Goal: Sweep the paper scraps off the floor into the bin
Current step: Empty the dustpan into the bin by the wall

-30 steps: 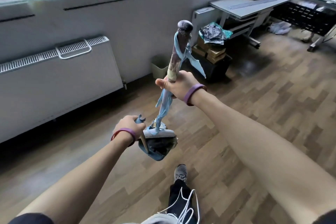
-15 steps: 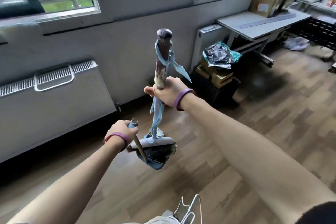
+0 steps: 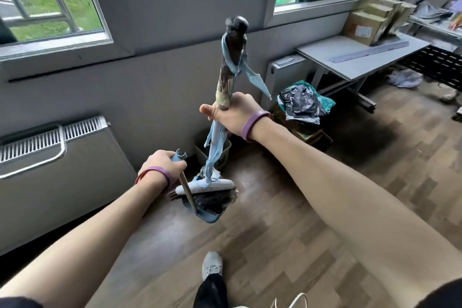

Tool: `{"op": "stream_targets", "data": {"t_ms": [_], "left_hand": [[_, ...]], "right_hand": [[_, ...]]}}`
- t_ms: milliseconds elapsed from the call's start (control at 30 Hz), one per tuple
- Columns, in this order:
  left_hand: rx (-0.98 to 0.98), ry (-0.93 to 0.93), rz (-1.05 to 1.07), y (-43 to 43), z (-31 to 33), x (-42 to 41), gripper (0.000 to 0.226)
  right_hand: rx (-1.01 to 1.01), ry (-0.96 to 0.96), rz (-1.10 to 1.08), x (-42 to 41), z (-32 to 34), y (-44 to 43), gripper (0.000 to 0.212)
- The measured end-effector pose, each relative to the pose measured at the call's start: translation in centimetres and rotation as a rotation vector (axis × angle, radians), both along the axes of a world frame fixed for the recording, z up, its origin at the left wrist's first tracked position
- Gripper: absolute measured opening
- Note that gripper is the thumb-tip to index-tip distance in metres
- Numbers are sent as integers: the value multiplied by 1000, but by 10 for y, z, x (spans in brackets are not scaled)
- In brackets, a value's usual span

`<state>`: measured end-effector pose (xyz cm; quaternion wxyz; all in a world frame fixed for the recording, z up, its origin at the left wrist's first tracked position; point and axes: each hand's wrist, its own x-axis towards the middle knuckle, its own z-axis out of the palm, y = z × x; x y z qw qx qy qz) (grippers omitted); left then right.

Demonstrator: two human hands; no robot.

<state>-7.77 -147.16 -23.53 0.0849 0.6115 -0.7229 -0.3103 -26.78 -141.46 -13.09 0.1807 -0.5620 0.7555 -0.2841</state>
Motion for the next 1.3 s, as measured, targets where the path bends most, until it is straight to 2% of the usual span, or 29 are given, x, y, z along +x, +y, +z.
{"op": "stream_targets", "data": {"t_ms": [100,333,433,467,600,767,933,1133,1300], "left_hand": [[12,-3,-2,-58,2,-30,14],[31,-12,-6,-160,6,-84,14],[38,-17,3,-192,6,-100,16],[40,-21,7,-201,5,-105,16],[51,-29,24,-231,-1,-123,15],[68,-49,66,-261,-11,-149,15],[88,-89,139,-286,-20,-186,17],[115,-125,249,-307,-22,-248,18],[116,-164,303,-319,-28,-289,13]], "right_hand": [[-7,-52,-31,-31,-4,-56,60],[22,-1,-21,-89,3,-165,65],[21,-104,-40,-108,1,-202,73],[15,-136,-45,-114,0,-213,71],[11,-182,-6,-138,-5,-249,41],[14,-201,26,-170,-15,-289,42],[-25,-297,60,-215,-28,-338,38],[9,-411,245,-273,-39,-393,24],[50,-458,330,-309,-46,-417,22]]}}
